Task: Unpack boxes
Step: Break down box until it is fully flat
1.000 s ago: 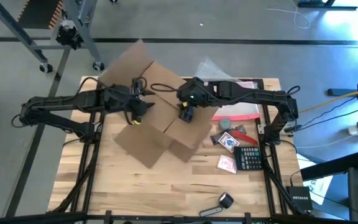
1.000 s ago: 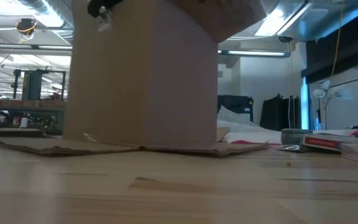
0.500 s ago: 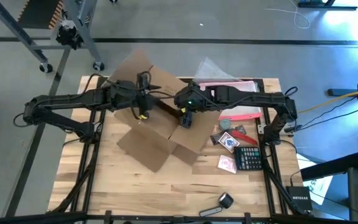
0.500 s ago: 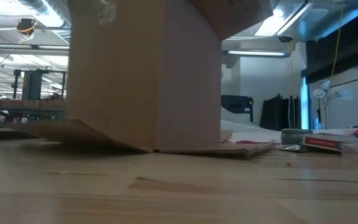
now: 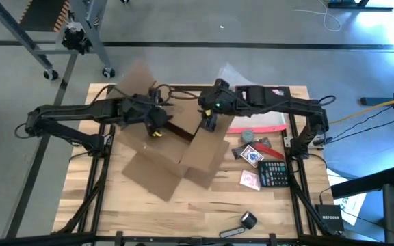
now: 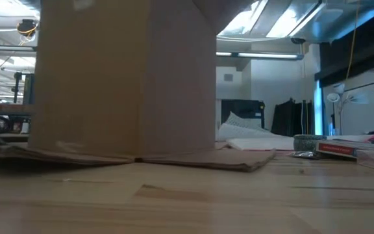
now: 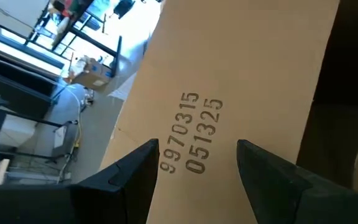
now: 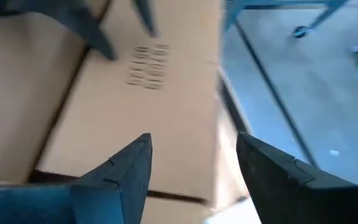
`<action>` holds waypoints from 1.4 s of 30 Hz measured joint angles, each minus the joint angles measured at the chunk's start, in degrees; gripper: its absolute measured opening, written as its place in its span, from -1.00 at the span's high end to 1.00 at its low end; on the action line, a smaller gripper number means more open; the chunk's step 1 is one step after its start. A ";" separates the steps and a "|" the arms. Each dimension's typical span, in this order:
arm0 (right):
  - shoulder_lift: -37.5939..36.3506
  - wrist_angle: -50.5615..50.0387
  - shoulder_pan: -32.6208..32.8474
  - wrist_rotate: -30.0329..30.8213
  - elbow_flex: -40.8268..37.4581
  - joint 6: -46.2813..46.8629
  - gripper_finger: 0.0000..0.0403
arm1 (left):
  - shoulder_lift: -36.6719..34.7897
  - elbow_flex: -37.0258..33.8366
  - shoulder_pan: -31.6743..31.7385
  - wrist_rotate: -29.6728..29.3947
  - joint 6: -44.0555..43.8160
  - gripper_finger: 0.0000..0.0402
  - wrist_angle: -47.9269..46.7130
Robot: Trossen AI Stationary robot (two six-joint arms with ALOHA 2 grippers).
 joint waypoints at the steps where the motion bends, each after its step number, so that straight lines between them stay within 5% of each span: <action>1: 0.00 -1.21 0.00 1.15 1.01 -0.28 -0.12 | -0.62 -0.02 -0.26 -0.30 -0.24 -0.04 -0.33; 15: -0.15 -10.99 -1.01 12.13 5.80 -1.68 -0.12 | -6.52 -0.07 -3.86 -2.09 -0.79 -0.04 -0.47; 31: -0.11 1.15 -8.48 -0.38 -6.39 -2.10 -0.12 | -5.21 -2.14 -4.73 2.08 0.52 -0.04 -4.56; 42: -0.11 3.98 -8.35 -0.60 -9.70 -3.11 -0.12 | -5.07 0.63 -8.76 4.60 -0.47 -0.04 -8.87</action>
